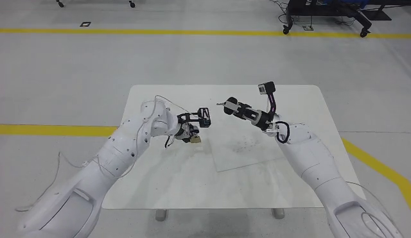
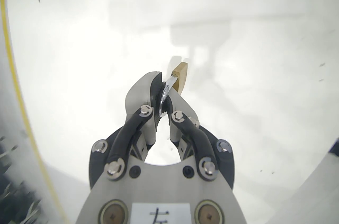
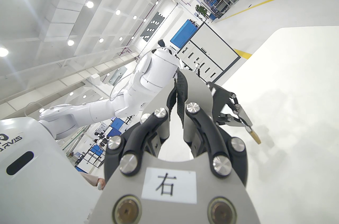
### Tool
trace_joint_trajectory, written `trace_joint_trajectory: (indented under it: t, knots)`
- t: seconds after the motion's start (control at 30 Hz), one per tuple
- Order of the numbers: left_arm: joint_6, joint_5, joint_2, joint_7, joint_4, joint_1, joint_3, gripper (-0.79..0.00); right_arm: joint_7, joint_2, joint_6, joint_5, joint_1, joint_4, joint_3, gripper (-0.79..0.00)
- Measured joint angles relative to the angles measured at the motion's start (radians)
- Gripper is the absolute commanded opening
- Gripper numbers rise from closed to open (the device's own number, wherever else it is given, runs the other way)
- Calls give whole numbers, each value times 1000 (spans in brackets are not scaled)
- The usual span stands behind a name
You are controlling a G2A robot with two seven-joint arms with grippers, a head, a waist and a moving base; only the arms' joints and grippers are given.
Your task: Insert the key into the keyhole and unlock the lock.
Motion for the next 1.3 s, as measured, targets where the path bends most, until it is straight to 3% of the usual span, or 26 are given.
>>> trace_joint_trajectory:
  t: [0.07,0.17,0.27,0.6,0.7,0.8,0.97,1.07,1.3]
  knots:
    - [-76,-143,10,137,95,5,-55,-785,0,0,0,0,0,0,0,-785]
    - [-82,-307,13,214,155,-2,-45,-785,0,0,0,0,0,0,0,-785]
    - [-80,-404,13,202,197,-27,-22,-785,0,0,0,0,0,0,0,-785]
    - [-77,-441,8,204,207,-1,-17,-785,-5,-1,2,6,-5,-7,-1,-785]
    - [-80,-664,-3,148,240,34,-9,-785,-45,-5,23,47,-27,-32,-1,-785]
    - [-72,-1024,-18,43,304,37,-12,-785,-82,-13,23,87,-33,-16,-2,-785]
    - [44,-1486,-51,-209,371,-7,-12,-785,-78,-19,1,215,-50,2,14,-785]
    - [67,-1584,-57,-255,384,-19,-14,-785,-76,-18,1,216,-51,0,14,-785]
    - [63,-1569,-56,-246,383,-18,-13,-785,-76,-18,1,215,-51,0,14,-785]
